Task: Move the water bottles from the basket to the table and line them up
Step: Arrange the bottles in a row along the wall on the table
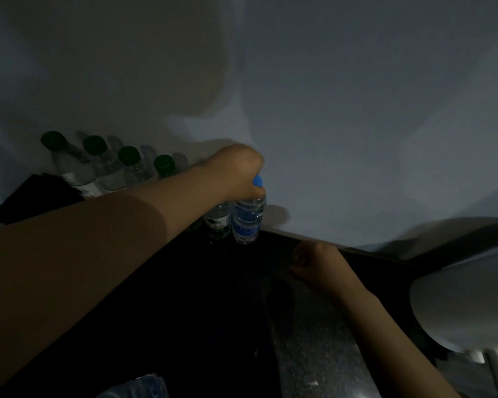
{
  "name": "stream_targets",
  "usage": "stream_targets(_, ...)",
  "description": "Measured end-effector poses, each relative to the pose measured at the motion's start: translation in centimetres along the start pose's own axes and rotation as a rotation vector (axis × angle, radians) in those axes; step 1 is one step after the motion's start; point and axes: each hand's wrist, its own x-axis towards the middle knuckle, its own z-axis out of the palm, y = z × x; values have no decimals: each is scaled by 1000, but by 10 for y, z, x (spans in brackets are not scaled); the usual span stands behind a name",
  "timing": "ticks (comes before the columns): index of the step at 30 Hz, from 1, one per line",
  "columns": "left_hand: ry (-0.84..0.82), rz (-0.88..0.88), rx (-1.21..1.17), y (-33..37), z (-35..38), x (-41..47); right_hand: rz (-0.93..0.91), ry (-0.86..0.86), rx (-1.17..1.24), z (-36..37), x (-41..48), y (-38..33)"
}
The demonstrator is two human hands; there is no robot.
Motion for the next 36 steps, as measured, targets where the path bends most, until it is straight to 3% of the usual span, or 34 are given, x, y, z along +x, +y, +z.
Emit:
stream_targets(13, 97, 12, -25, 2, -25, -48, -39, 1, -26, -6, -30, -22)
stream_targets(21, 51, -50, -100, -1, -31, -165, -128, -19, -50, -4, -84, -61)
stream_targets(36, 69, -363, -225, -14, -7, -393, -410, -114, -103, 31, -183, -169)
